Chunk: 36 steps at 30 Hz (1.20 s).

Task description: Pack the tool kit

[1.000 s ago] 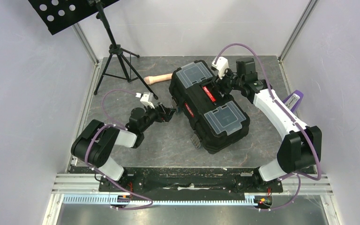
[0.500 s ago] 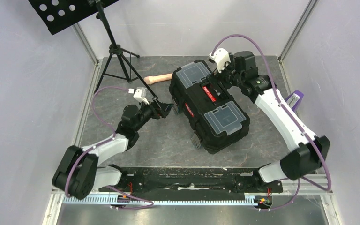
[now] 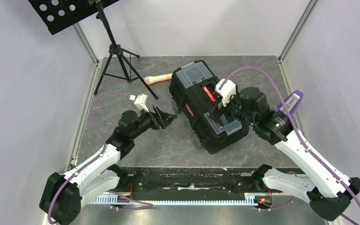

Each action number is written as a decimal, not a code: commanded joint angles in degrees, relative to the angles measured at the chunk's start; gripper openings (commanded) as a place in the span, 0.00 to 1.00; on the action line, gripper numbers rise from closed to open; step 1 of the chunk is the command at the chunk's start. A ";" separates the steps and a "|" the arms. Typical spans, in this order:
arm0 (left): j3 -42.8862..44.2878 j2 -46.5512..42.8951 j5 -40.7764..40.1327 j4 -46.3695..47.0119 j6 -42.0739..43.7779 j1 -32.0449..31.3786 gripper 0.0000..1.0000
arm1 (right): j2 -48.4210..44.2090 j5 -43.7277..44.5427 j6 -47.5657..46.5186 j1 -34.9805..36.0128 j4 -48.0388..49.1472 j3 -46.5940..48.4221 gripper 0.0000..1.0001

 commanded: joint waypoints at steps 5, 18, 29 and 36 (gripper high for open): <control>-3.55 2.56 4.81 7.00 8.31 -10.12 0.89 | -1.71 4.61 2.16 2.71 -2.81 -10.74 0.98; -6.20 17.76 1.93 30.82 13.67 -14.44 0.89 | 5.01 27.53 1.99 0.17 -2.94 -10.53 0.98; -2.52 36.41 11.47 47.51 16.54 -15.83 0.87 | 8.00 22.54 0.14 -6.88 -3.99 -2.84 0.98; -1.71 50.58 14.91 65.74 16.03 -16.63 0.84 | 1.55 5.09 -4.32 -6.90 -2.55 -3.71 0.98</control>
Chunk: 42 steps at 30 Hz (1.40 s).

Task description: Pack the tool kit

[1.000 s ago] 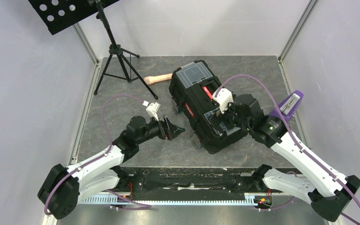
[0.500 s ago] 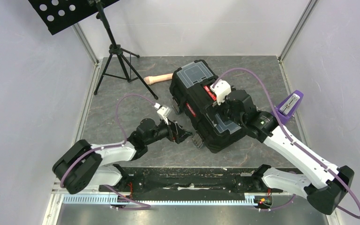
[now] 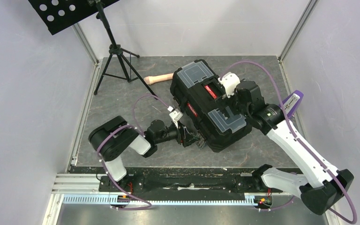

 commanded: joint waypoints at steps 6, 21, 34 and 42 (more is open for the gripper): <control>4.33 10.77 9.65 20.48 3.84 -0.44 0.79 | -6.37 -16.52 -5.78 0.11 -1.70 -5.25 0.98; 3.72 6.55 12.53 20.42 -2.04 -1.63 0.70 | -5.95 -17.61 -8.51 4.55 -1.56 -7.58 0.98; 5.92 4.74 15.13 20.46 -12.99 -1.63 0.66 | -4.14 -3.12 -4.39 6.16 -1.81 -11.63 0.98; 6.25 2.92 14.56 17.78 -14.14 -1.63 0.66 | -0.23 11.82 -1.64 1.64 1.48 -11.53 0.98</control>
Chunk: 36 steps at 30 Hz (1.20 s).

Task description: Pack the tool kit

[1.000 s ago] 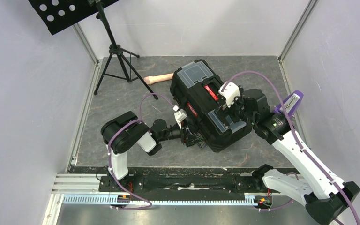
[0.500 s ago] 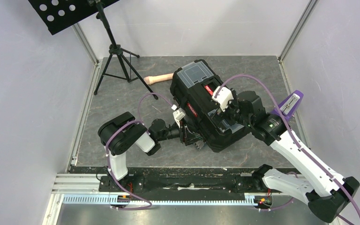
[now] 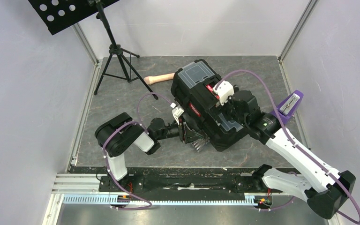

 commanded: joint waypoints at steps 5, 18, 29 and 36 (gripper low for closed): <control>4.82 -3.82 5.03 2.40 -4.14 -1.91 0.66 | 6.56 19.70 -0.40 -6.27 -5.40 -0.88 0.98; 15.24 0.62 6.00 1.65 -14.48 -3.31 0.65 | -0.35 3.11 -0.79 -6.32 -2.00 -1.99 0.98; 17.74 -0.52 4.16 -3.52 -17.35 -3.56 0.62 | -15.06 -21.63 -5.88 -4.85 -0.30 -7.87 0.91; 18.14 -1.08 3.45 -5.56 -16.74 -3.58 0.62 | -16.28 -33.29 -6.23 -3.05 -2.26 -12.43 0.75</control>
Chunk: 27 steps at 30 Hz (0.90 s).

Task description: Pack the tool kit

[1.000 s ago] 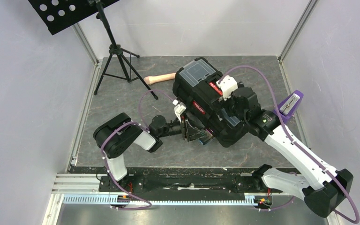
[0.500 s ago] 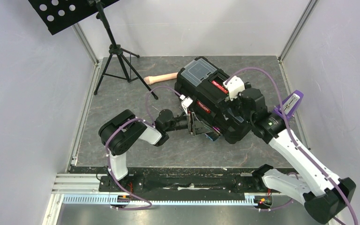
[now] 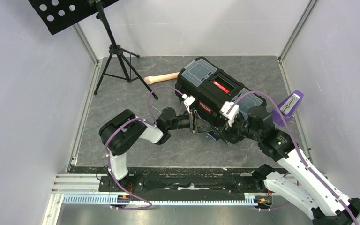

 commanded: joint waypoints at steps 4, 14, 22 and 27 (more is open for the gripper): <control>3.85 -2.61 0.50 3.93 -1.31 -1.60 0.62 | -0.40 -12.17 0.20 2.90 -0.83 -3.63 0.61; 4.44 -2.50 0.39 2.98 -1.13 -1.57 0.62 | 0.98 -6.54 2.40 4.83 0.22 -7.20 0.49; 4.78 -2.86 0.28 2.10 -1.05 -1.59 0.62 | 2.19 0.33 3.35 5.00 0.78 -7.84 0.25; 5.05 -3.53 0.00 1.45 -1.16 -1.59 0.62 | 1.01 2.21 4.01 4.93 1.29 -6.73 0.00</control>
